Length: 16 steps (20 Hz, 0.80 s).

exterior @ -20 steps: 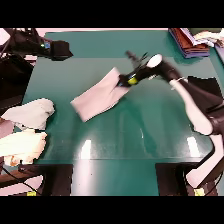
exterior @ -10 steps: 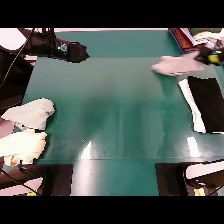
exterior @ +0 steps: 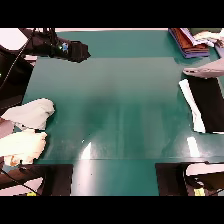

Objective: Fold the shirts.

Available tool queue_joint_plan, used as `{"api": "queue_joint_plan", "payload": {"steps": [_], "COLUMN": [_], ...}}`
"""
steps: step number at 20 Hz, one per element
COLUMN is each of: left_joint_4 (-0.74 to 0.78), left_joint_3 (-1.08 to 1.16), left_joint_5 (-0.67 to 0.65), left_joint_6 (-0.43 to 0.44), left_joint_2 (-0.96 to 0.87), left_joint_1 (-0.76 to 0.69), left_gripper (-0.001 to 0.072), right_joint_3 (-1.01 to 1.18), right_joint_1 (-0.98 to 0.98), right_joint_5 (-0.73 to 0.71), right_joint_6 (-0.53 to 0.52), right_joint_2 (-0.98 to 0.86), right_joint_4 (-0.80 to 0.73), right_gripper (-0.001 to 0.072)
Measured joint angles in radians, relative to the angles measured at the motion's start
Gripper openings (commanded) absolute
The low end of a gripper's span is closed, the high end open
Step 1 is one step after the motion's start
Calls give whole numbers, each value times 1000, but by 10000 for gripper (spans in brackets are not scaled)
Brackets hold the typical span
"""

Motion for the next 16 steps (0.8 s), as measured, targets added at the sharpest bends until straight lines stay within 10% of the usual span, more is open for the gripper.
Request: {"api": "queue_joint_plan", "payload": {"steps": [16], "left_joint_4": [1], "left_joint_3": [0], "left_joint_5": [-32], "left_joint_6": [11], "left_joint_2": [0], "left_joint_1": [-1], "left_gripper": [22], "right_joint_3": [-340], "right_joint_1": [-27], "right_joint_5": [166], "right_joint_6": [40], "right_joint_2": [323], "right_joint_4": [-299], "right_gripper": [18]}}
